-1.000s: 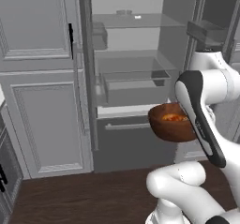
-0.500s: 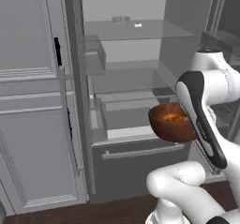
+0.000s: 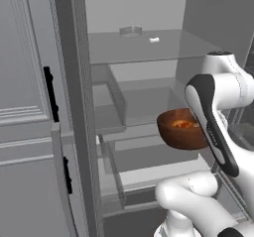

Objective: Pick the chicken drumstick and mushroom from their plates and place them in the bowl. Then put the bowl in the fridge.

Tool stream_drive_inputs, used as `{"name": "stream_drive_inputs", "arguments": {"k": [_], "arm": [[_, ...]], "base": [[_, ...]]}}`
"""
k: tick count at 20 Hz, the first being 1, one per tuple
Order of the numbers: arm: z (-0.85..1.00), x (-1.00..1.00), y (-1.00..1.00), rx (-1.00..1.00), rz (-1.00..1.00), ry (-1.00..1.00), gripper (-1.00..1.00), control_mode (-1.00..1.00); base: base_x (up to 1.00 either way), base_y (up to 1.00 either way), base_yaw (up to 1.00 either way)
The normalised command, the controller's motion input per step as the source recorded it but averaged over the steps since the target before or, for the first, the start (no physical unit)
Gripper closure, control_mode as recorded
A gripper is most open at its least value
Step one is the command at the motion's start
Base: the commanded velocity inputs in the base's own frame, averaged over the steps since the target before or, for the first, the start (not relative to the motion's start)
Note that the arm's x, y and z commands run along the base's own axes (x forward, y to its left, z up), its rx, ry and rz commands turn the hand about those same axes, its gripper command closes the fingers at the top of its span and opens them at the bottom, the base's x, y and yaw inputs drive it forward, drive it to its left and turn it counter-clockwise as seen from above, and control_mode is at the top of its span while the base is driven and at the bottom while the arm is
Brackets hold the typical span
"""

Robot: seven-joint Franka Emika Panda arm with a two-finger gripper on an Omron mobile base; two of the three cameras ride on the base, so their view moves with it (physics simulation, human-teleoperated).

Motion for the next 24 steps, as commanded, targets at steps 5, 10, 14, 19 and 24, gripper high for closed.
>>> {"name": "stream_drive_inputs", "arguments": {"k": [5, 10, 14, 19, 24], "arm": [[0.00, 0.00, 0.00, 0.00, 0.00, 0.00, 1.00, 1.00], [0.00, 0.00, 0.00, 0.00, 0.00, 0.00, 1.00, 1.00], [0.00, 0.00, 0.00, 0.00, 0.00, 0.00, 1.00, 1.00], [0.00, 0.11, 0.00, 0.00, 0.00, 0.00, 1.00, -1.00], [-0.34, 0.66, -0.21, 0.00, 0.06, -0.13, 1.00, -1.00]], "base": [[0.32, 0.02, -0.06], [0.44, 0.00, -0.01], [0.31, 0.00, 0.00], [0.32, 0.00, 0.00], [0.00, 0.00, 0.00]]}}
